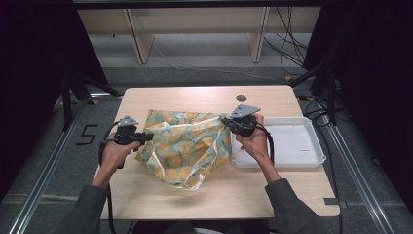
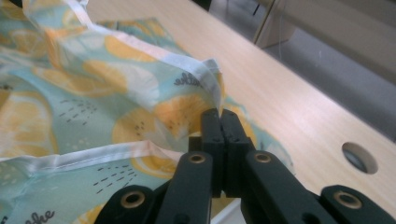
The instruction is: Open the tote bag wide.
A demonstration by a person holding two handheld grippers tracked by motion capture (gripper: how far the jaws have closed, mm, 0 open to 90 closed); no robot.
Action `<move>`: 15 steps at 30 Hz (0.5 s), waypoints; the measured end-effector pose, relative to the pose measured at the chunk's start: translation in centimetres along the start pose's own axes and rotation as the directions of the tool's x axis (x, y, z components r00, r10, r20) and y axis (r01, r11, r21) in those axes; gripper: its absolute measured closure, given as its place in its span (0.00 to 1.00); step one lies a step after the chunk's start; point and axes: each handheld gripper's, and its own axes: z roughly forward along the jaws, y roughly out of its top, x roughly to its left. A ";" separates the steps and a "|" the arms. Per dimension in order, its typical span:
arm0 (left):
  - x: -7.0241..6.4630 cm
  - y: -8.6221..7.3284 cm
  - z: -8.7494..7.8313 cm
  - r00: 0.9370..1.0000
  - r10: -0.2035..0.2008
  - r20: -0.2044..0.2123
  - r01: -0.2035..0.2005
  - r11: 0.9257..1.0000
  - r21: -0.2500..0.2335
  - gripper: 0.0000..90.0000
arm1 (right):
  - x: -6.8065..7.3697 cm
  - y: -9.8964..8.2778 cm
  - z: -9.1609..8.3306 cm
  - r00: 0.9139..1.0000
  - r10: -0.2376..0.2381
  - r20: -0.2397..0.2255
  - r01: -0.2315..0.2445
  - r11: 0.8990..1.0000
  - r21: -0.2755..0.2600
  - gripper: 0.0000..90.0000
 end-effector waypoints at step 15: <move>-6.6 2.9 -8.8 0.990 0.137 0.018 -0.135 0.985 -0.110 0.44 | 0.2 -0.5 0.5 1.000 0.007 -0.010 -0.006 0.999 0.033 1.00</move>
